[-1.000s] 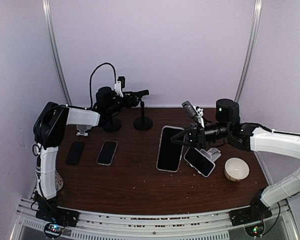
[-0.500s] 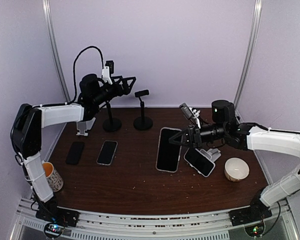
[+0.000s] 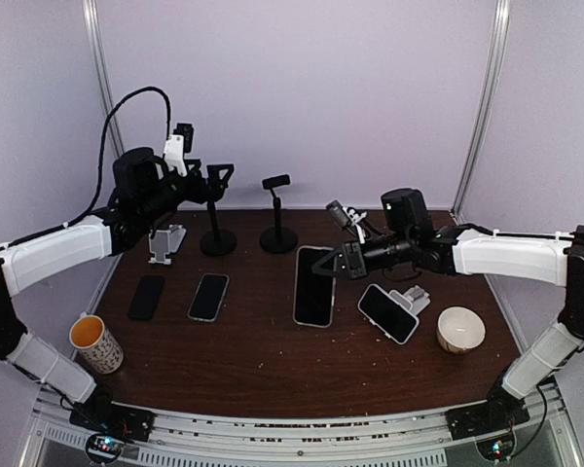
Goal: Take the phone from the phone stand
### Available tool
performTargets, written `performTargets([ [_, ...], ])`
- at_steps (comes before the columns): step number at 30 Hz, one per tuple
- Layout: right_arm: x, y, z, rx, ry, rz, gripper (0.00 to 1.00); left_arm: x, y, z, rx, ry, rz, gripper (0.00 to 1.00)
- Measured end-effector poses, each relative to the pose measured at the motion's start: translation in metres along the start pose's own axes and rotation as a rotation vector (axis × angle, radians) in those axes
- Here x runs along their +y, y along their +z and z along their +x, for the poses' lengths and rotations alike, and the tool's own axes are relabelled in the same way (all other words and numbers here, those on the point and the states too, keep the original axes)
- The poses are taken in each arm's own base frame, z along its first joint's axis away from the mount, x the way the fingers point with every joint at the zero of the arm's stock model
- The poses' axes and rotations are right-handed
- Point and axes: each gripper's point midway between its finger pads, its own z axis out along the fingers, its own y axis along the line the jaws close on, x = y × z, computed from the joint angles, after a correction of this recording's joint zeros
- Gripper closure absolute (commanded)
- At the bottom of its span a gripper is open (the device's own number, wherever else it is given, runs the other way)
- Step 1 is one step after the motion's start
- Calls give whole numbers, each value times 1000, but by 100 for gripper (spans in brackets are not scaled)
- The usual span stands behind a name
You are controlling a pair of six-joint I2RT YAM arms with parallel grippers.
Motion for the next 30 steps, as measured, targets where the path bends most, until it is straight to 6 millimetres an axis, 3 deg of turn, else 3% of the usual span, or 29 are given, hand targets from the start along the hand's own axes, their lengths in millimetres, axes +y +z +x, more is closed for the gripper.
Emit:
performTargets([
  [9,-34,43,0,50,99,34,100,25,-79,-3,3,-15,-175,2],
  [14,-45,64,-8,57,137,27,100,31,-107,1,1,-33,-222,2],
  [21,-69,98,-4,87,205,25,99,33,-123,22,25,-66,-228,2],
  [30,-98,128,-2,119,250,38,94,32,-124,29,32,-94,-222,2],
])
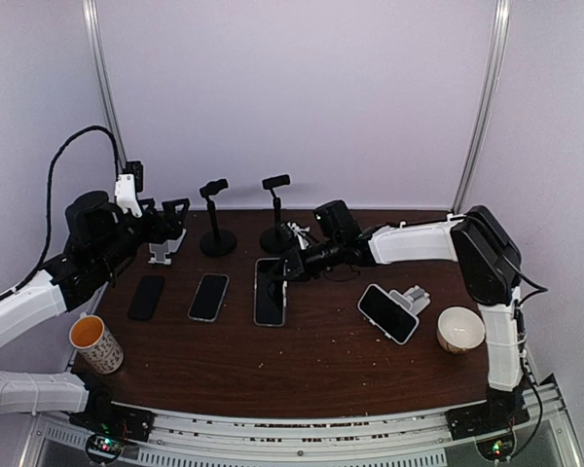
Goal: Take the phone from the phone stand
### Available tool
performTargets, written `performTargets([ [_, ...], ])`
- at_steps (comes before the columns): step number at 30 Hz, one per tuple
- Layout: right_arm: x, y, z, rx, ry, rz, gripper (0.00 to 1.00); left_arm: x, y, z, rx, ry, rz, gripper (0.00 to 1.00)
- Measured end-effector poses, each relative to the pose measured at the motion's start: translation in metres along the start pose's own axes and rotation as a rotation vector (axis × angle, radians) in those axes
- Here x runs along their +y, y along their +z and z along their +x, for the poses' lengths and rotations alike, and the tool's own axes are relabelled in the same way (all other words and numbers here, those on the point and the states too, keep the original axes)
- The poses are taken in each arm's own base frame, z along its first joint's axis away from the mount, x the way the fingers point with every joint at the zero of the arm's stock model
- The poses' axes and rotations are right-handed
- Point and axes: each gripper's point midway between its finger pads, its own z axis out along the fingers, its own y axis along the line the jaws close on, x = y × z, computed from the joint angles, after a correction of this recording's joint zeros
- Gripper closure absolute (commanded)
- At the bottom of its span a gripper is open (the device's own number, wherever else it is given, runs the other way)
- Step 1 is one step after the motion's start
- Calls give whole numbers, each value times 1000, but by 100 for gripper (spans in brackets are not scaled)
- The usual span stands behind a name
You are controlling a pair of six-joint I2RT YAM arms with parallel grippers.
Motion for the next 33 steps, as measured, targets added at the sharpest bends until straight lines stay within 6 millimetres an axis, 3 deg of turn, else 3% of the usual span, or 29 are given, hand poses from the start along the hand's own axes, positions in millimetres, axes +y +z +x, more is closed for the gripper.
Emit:
performTargets([
  [9,-38,15,1,27,56,18,92,-1,0,1,3,-13,9,2],
  [19,-58,9,-11,40,103,43,70,-2,3,6,17,-14,15,2],
  [29,-86,8,-7,53,133,146,65,-2,1,5,15,-14,14,2],
  [33,-95,7,-3,59,138,192,58,-2,-1,5,12,-14,15,2],
])
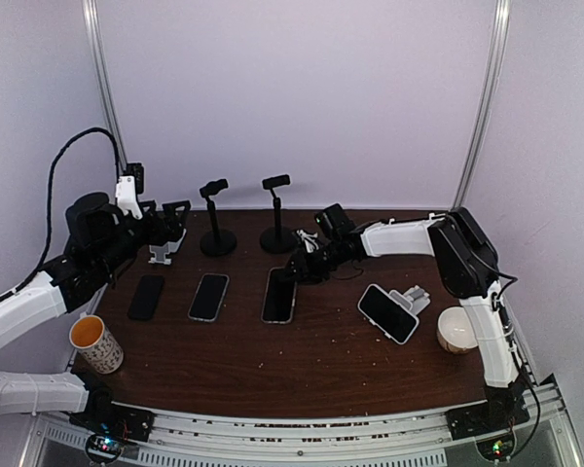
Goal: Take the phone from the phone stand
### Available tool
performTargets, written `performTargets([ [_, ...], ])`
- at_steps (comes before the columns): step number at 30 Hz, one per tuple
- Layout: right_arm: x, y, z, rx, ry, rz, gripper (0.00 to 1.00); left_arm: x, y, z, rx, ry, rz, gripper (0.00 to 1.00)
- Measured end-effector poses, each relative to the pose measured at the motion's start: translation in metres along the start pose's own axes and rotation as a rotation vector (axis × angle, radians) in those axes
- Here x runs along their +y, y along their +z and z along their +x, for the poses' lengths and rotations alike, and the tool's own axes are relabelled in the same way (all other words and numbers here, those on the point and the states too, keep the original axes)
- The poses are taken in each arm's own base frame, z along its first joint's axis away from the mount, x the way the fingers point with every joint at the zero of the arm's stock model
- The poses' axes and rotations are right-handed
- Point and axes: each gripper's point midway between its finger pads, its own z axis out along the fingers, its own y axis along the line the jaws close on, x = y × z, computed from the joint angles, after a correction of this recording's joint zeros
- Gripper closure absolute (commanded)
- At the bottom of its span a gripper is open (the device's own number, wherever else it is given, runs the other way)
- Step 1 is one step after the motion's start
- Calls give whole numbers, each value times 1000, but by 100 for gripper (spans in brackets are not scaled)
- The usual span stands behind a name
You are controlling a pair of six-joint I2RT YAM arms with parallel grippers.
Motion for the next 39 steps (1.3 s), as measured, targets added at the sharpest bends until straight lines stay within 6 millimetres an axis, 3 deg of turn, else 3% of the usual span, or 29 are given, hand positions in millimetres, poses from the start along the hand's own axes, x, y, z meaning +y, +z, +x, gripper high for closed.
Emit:
performTargets([
  [9,-10,0,-2,-10,4,46,48,1,-1,4,12,2,-1,2],
  [15,-16,0,-3,-17,-5,81,38,4,-4,17,73,15,-16,2],
  [17,-19,0,-3,-18,-13,97,30,7,-2,24,117,32,-32,2],
  [22,-20,-3,-8,-36,-46,118,19,10,4,38,234,74,-61,2],
  [26,-18,-6,-9,-48,-53,122,1,13,-1,51,303,75,-68,2],
  [39,-18,-18,-16,-81,-68,190,0,13,-47,31,245,39,-53,2],
])
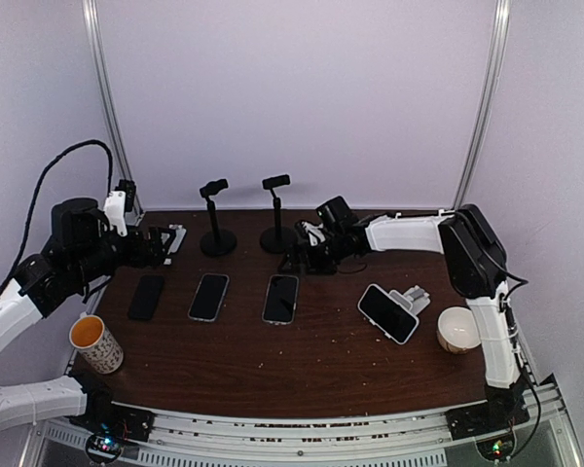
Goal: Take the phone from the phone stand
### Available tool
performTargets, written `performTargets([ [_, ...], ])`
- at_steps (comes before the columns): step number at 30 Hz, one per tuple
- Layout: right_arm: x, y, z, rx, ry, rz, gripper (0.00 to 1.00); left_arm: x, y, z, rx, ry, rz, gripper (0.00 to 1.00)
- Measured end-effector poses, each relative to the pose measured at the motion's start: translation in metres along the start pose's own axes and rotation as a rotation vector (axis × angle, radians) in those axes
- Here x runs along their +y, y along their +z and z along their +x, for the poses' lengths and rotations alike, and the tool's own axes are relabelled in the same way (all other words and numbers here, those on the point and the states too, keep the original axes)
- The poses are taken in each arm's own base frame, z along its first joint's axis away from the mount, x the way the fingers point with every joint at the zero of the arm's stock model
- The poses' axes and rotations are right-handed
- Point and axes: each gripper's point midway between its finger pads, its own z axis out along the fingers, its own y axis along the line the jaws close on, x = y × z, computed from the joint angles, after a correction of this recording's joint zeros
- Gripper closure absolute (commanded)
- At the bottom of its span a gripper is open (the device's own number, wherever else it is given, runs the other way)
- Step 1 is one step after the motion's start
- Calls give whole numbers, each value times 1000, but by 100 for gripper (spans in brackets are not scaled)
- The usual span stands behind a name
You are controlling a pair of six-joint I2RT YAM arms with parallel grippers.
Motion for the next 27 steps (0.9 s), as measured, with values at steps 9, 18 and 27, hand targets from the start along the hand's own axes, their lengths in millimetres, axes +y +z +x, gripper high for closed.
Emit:
performTargets([
  [9,35,-50,-31,-122,-64,-4,0,-3,-2,11,41,11,25,2],
  [18,73,-116,-40,-223,-140,-41,0,-7,10,33,88,15,58,2],
  [27,107,-189,-34,-300,-255,-50,0,-14,10,35,86,42,97,2],
])
